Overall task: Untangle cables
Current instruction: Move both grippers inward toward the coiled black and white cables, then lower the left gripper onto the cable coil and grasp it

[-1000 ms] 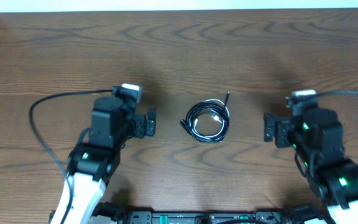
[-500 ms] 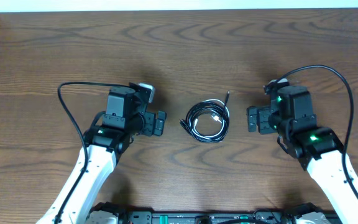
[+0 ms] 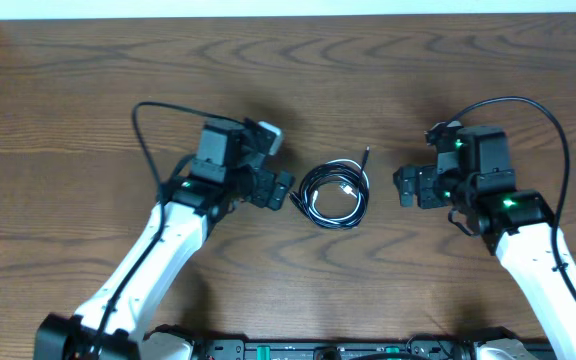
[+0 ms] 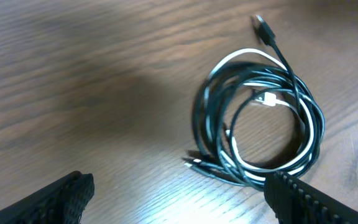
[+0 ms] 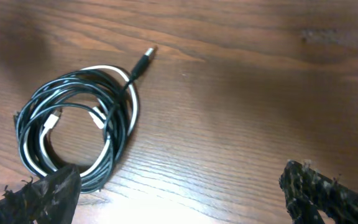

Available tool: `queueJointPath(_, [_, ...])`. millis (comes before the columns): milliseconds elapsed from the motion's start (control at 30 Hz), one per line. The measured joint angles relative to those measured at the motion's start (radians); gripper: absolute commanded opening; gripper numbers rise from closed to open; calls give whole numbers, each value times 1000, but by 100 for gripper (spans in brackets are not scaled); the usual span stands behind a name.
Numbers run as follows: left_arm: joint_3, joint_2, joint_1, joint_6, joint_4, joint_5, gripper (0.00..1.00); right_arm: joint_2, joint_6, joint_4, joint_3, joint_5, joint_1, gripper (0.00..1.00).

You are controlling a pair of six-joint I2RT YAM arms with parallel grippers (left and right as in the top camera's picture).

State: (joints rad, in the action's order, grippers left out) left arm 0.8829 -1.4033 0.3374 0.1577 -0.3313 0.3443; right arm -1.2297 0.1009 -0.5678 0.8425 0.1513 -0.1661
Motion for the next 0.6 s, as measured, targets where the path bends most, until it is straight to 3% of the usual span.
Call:
queueJointPath(300, [60,-153,84,19,12,18,88,0,-12,-22,0,36,50,99])
queueJointPath(600, [60,-189,111,23,31,21,87,0,-21,-38,0,39,50,99])
